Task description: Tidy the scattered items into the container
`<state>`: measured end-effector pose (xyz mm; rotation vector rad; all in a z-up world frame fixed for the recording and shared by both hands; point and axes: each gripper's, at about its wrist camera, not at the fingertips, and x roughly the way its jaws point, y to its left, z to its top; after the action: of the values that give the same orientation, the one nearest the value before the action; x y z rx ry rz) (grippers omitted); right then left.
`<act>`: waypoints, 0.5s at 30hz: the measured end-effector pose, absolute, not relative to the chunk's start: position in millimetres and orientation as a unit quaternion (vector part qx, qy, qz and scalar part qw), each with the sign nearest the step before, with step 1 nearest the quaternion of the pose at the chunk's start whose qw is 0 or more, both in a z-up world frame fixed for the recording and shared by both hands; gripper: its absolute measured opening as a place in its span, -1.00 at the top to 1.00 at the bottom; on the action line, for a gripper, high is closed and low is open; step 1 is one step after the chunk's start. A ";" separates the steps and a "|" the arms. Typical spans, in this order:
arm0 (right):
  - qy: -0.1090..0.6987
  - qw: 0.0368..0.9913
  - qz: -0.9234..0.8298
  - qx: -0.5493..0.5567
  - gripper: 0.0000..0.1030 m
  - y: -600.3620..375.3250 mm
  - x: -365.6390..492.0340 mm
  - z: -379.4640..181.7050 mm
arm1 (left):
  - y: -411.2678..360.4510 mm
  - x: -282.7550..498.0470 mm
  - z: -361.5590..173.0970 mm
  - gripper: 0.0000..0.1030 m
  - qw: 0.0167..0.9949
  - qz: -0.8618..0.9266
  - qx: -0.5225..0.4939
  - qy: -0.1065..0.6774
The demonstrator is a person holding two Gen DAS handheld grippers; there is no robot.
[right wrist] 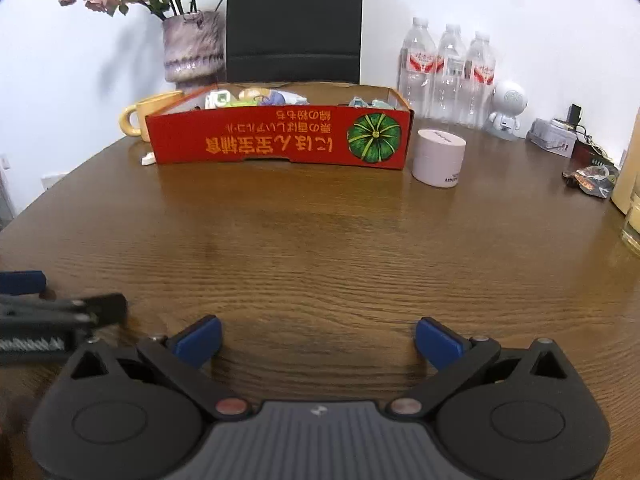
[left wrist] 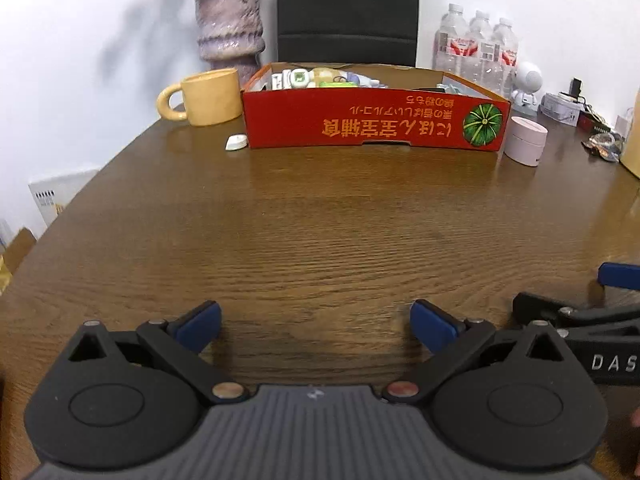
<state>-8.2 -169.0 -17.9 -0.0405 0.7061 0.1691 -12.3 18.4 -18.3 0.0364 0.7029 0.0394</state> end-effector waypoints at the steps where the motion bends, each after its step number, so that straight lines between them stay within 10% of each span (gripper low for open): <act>1: 0.346 0.935 0.080 -0.018 -1.00 -170.6 -8.1 -17.9 | 17.6 -12.6 -18.3 -1.00 0.939 0.018 0.021 0.342; 15: 0.345 0.936 0.063 -0.012 -1.00 -174.0 -5.1 -18.6 | 20.0 -8.5 -20.0 -1.00 0.939 0.008 0.006 0.344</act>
<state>-5.1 -174.0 -18.6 -0.0248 0.7059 0.1296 -8.5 20.0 -20.0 0.0127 0.7023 0.0166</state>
